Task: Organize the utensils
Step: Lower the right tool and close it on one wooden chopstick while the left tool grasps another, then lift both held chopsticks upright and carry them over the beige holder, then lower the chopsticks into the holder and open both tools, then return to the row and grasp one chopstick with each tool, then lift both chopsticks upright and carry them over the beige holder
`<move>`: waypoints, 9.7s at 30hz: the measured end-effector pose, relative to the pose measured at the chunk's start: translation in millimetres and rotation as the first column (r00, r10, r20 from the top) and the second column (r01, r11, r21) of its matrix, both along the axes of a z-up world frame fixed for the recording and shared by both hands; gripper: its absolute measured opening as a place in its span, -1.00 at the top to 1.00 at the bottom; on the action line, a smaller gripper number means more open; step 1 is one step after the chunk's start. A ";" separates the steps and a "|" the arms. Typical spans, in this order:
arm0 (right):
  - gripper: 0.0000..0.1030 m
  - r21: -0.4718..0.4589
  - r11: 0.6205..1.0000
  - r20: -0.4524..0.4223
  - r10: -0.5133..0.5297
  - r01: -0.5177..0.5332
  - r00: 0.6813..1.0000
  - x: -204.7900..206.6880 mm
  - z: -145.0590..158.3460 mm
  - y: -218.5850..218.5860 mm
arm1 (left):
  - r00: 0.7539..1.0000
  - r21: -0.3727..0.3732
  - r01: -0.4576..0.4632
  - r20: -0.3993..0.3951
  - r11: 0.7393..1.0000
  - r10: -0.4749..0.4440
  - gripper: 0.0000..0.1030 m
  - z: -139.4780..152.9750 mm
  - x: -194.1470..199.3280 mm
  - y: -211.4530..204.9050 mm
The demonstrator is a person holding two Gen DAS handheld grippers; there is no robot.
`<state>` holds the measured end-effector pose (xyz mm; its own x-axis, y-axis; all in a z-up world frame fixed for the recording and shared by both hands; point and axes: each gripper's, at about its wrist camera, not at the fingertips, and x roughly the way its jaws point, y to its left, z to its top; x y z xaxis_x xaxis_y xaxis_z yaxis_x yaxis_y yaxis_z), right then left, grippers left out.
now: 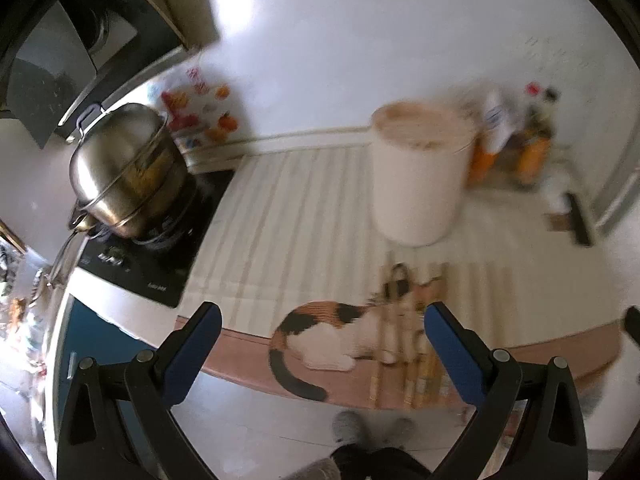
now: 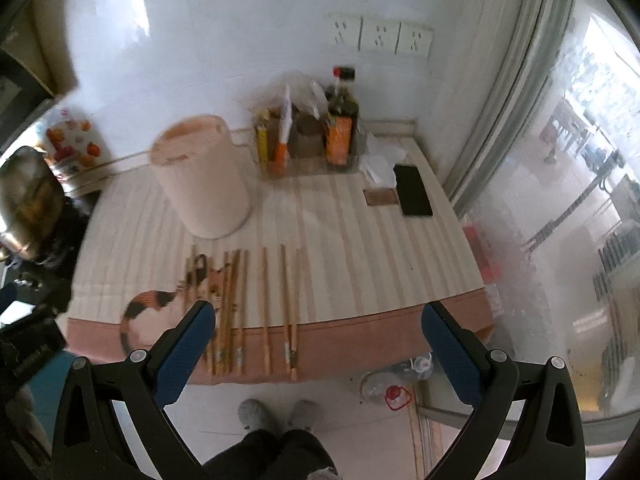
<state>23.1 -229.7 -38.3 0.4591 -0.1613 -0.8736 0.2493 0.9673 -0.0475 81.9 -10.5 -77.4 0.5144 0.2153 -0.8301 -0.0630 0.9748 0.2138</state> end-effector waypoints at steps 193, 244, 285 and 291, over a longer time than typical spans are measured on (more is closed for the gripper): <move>0.25 0.260 0.965 -0.418 0.077 0.038 0.905 181.7 -277.0 1.3 | 0.900 -0.174 0.073 -0.412 0.982 -0.139 0.90 -247.6 111.9 -31.8; 0.86 0.170 0.985 -0.437 0.072 0.003 0.897 178.2 -281.7 -2.8 | 0.945 -0.121 0.079 -0.306 0.990 -0.112 0.91 -213.1 132.9 3.3; 0.87 0.374 0.888 0.381 0.114 -0.266 0.917 299.2 62.8 27.4 | 0.941 -0.554 0.071 0.312 0.829 0.128 0.92 133.8 180.0 36.5; 0.87 0.362 0.908 0.408 0.047 -0.209 0.912 349.5 59.6 32.5 | 0.957 -0.521 0.026 0.260 0.853 0.129 0.92 104.7 235.3 24.5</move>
